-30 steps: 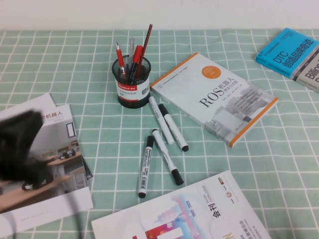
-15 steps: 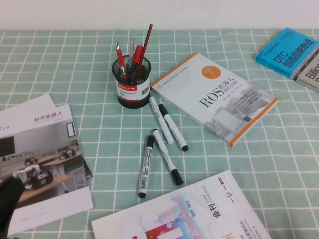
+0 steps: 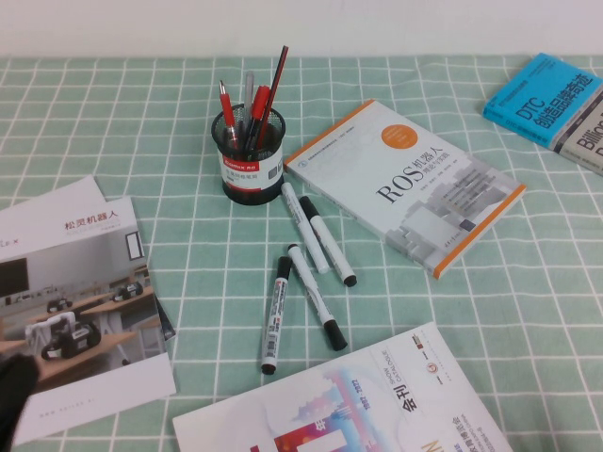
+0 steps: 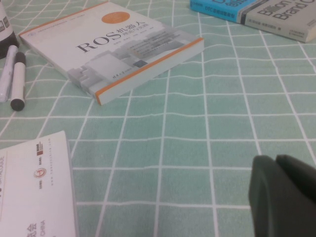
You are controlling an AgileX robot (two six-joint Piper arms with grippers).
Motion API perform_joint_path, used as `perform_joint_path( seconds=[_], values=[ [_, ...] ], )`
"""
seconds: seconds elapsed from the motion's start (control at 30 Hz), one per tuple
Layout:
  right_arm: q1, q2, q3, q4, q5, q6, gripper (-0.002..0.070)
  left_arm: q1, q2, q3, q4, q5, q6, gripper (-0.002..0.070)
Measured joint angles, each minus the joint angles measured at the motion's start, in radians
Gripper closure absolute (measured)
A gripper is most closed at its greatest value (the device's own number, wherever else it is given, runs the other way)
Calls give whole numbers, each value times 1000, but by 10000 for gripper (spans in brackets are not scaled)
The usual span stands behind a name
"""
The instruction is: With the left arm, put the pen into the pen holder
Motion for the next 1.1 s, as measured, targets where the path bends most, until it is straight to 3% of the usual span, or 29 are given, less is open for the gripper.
perform_joint_path(
  seconds=[0.23,0.4,0.53,0.67,1.1],
  values=[
    [0,0,0,0,0,0,698,206,-206,107,-20,-14,14,675],
    [0,0,0,0,-1,0,698,292,-270,154,-97,-12,89,675],
    [0,0,0,0,-1,0,698,303,-272,158,-107,39,107,675],
    [0,0,0,0,-1,0,698,303,-272,158,-76,198,115,675],
    [0,0,0,0,-1,0,698,303,-272,155,-46,227,126,675]
  ],
)
